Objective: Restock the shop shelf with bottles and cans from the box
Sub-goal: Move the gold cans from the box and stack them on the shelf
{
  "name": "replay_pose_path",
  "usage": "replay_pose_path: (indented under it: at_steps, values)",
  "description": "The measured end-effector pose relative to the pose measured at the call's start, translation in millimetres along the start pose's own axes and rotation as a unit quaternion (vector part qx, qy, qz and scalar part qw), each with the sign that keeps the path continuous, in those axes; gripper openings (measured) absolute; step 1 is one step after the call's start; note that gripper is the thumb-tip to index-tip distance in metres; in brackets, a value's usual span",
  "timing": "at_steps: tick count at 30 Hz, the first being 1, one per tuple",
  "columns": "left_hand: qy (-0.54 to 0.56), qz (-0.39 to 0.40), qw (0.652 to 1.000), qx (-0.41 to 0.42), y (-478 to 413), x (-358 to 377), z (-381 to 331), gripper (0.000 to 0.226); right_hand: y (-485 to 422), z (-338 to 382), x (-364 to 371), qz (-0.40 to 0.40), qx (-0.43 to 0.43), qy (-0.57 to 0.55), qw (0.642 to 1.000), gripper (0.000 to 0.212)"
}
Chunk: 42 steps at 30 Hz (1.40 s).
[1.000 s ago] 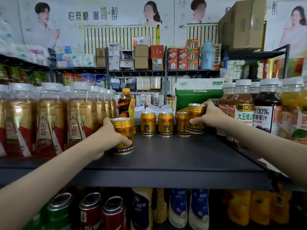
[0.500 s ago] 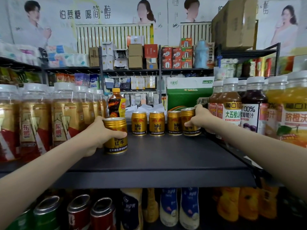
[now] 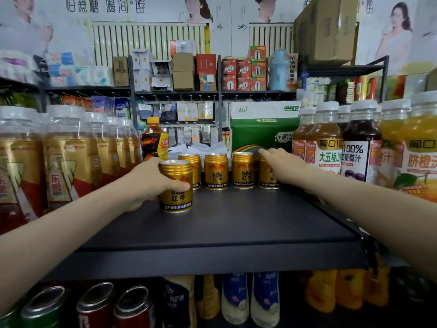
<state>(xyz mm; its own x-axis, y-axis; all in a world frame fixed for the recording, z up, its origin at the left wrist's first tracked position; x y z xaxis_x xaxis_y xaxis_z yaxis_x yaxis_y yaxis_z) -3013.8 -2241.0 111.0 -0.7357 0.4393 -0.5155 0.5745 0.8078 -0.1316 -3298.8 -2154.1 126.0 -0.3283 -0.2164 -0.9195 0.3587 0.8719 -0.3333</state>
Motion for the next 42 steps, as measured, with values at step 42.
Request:
replay_pose_path:
  at_steps: [42]
  values:
    - [-0.268,-0.021,0.96,0.072,-37,-5,-17,0.073,-35,95,-5,-0.072,-0.159,0.016,0.985,0.094]
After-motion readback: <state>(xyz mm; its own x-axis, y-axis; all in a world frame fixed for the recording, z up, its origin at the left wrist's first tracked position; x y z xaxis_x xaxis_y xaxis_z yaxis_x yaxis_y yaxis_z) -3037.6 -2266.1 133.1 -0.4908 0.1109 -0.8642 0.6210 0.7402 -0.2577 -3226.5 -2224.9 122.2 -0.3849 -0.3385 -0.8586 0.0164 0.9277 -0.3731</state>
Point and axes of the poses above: each hand's wrist, its own y-axis away from the middle knuckle, its own x-axis out of the palm, z = x × y, the point moved 6 cm from there along -y, towards the middle knuckle, and after that the axes turned 7 degrees about z, right-handed, at the moved point
